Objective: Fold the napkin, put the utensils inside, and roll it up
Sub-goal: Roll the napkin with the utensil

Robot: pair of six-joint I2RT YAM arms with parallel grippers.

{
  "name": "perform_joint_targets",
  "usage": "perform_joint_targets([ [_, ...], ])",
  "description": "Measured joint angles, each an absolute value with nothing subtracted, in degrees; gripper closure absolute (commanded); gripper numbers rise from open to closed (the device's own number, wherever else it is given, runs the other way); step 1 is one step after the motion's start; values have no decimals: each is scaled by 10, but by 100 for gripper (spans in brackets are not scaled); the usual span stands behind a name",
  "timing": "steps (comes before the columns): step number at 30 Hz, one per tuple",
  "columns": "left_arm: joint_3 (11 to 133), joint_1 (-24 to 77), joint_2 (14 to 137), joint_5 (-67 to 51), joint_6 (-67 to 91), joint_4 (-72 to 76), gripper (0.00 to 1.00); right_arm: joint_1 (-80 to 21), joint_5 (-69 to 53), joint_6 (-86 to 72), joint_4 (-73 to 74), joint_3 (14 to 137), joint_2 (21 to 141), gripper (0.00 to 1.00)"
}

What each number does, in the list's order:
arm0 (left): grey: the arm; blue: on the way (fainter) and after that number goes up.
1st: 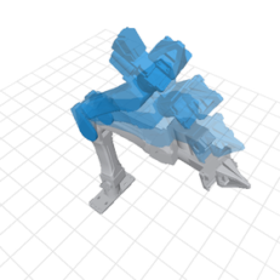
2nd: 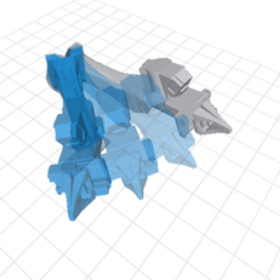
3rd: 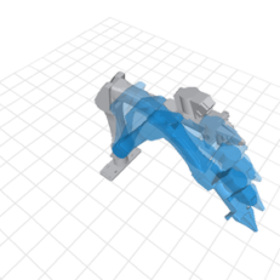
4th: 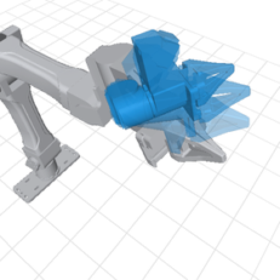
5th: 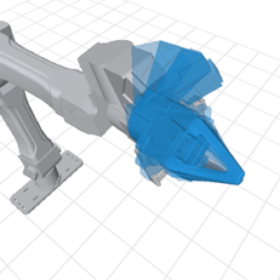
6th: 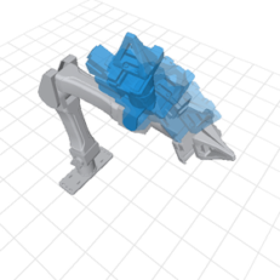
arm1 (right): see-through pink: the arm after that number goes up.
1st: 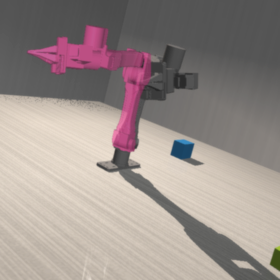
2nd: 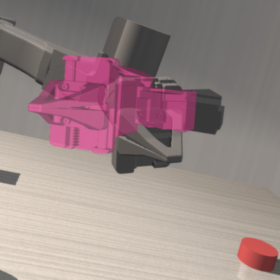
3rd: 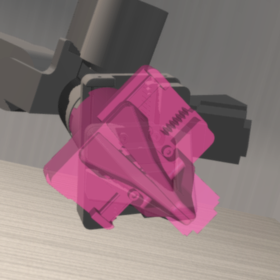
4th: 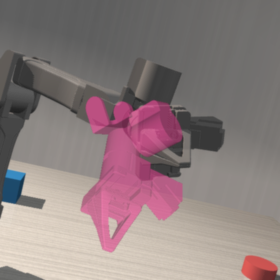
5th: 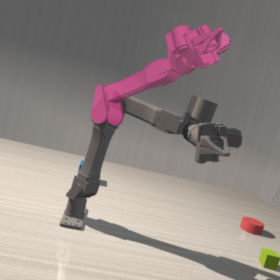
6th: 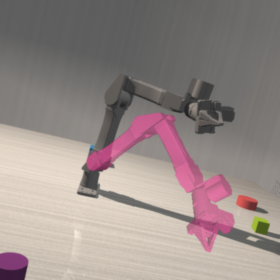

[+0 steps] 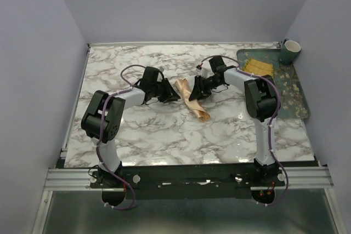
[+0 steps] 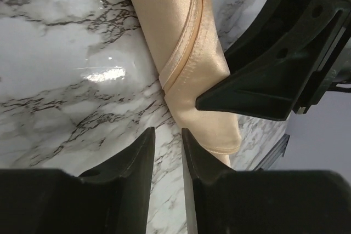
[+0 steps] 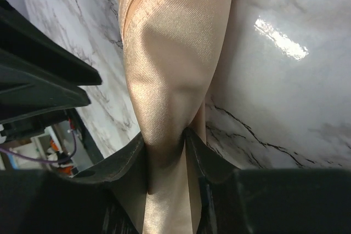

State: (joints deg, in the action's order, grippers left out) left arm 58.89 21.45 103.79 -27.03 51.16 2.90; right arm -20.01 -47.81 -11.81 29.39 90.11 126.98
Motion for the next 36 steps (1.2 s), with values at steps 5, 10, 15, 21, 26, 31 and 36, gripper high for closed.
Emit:
perform_joint_targets([
  [5,623,236,1080,-271,522,33,77,-181,-522,-100,299,902,1283,58],
  [10,657,246,1100,-268,522,29,81,-179,-533,-85,305,905,1285,55],
  [15,659,260,1109,-262,522,25,83,-179,-533,-79,311,905,1285,52],
  [21,653,268,1116,-249,519,18,81,-183,-521,-78,316,905,1283,34],
  [26,639,267,1110,-233,513,8,81,-202,-484,-75,324,905,1262,28],
  [31,626,268,1110,-231,513,10,82,-220,-425,-72,337,904,1236,18],
  [36,612,267,1107,-228,514,16,82,-242,-343,-64,358,895,1187,11],
])
